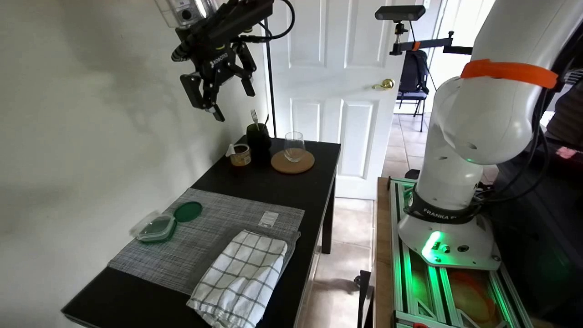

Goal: Move the clear bowl to the right.

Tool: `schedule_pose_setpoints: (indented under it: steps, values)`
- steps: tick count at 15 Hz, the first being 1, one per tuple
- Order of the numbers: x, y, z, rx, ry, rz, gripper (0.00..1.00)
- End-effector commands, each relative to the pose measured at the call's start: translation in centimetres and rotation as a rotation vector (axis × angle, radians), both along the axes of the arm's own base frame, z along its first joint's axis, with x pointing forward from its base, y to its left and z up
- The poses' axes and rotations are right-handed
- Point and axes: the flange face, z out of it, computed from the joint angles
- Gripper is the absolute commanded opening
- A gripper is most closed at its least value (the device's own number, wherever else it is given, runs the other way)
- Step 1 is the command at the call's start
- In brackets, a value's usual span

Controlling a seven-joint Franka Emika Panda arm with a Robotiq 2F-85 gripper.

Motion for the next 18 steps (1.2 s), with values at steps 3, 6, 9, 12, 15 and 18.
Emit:
schedule_pose_setpoints:
  steps: [3, 6, 9, 12, 15, 18]
  values:
    - [6.0, -4.6, -3.5, 0.034, -0.116, -0.038, 1.00]
    - [6.5, -5.3, -3.7, 0.089, -0.153, -0.010, 1.00]
    - [7.2, -6.2, -4.6, 0.098, -0.153, -0.010, 1.00]
    - [6.8, -5.2, -4.1, 0.091, -0.179, -0.003, 1.00]
    - [9.2, -3.9, -5.9, 0.136, -0.334, 0.103, 1.00]
    - [11.5, -3.1, -7.9, 0.207, -0.490, 0.147, 1.00]
